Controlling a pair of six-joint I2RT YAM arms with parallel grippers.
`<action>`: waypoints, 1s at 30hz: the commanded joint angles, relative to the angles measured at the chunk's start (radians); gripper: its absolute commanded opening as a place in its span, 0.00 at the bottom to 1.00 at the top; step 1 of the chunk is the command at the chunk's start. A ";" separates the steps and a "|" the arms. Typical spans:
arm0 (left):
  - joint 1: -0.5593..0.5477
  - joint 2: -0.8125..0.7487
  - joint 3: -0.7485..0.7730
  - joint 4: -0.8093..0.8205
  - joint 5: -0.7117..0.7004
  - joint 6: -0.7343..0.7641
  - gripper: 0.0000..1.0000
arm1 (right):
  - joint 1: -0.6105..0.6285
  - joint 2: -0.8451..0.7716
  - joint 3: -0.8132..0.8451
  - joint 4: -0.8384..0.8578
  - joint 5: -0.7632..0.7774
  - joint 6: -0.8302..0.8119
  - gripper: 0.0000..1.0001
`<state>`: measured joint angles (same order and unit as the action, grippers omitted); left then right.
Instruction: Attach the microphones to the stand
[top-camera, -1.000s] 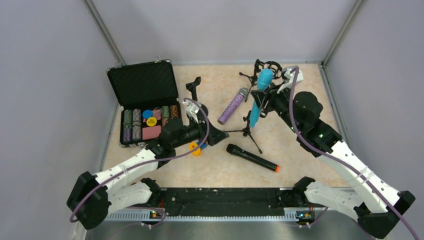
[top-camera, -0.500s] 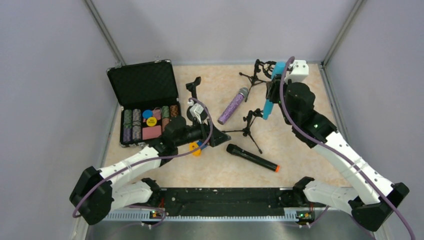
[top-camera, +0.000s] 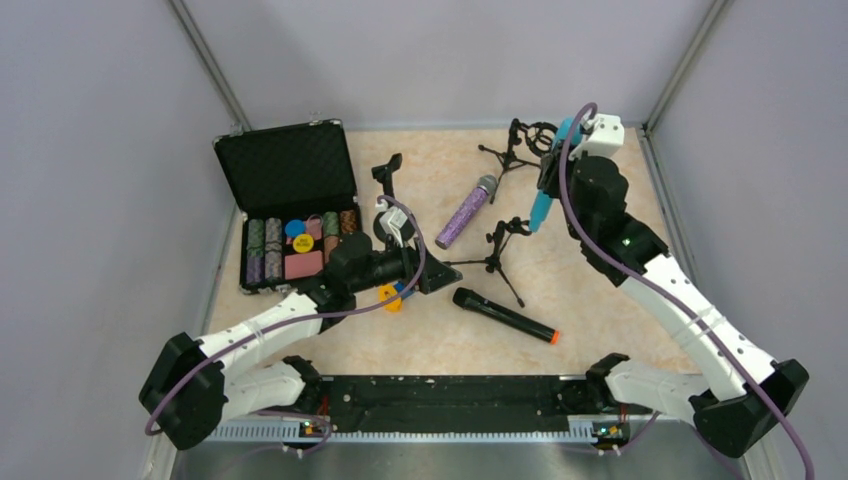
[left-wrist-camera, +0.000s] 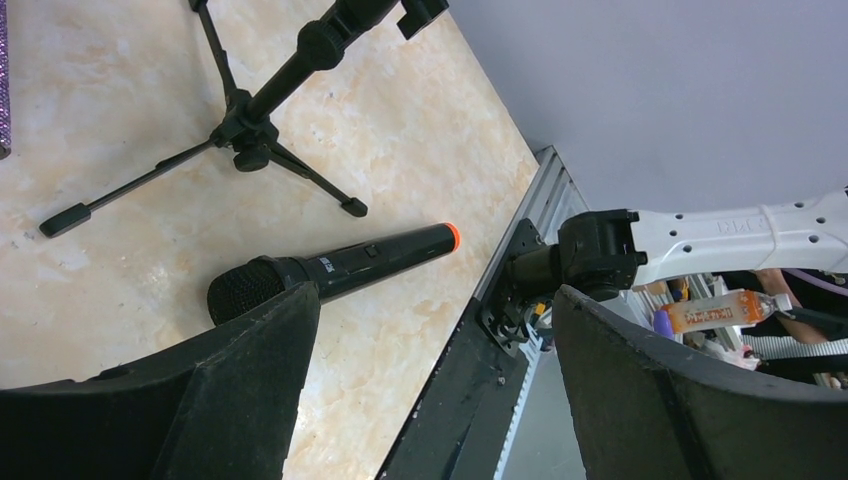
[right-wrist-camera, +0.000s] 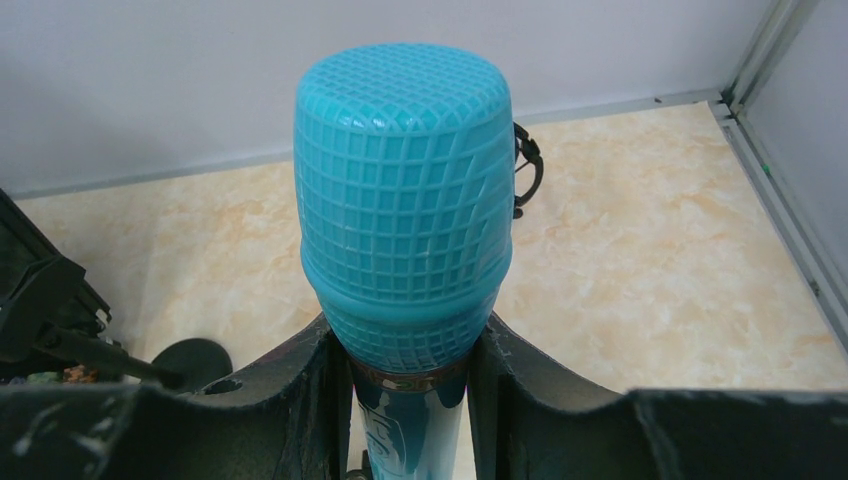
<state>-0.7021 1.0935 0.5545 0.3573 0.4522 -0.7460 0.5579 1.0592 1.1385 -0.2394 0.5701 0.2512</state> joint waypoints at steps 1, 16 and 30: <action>-0.002 0.004 0.020 0.053 0.016 -0.004 0.90 | -0.013 0.011 -0.012 0.103 -0.032 0.022 0.00; -0.002 0.035 0.022 0.060 0.030 -0.005 0.89 | -0.035 0.052 -0.072 0.187 -0.040 0.010 0.00; -0.002 0.014 0.025 0.063 0.001 0.002 0.88 | -0.035 -0.091 -0.398 0.481 -0.201 -0.101 0.00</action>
<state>-0.7021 1.1252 0.5545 0.3637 0.4618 -0.7540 0.5270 1.0019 0.8314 0.1928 0.4564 0.2016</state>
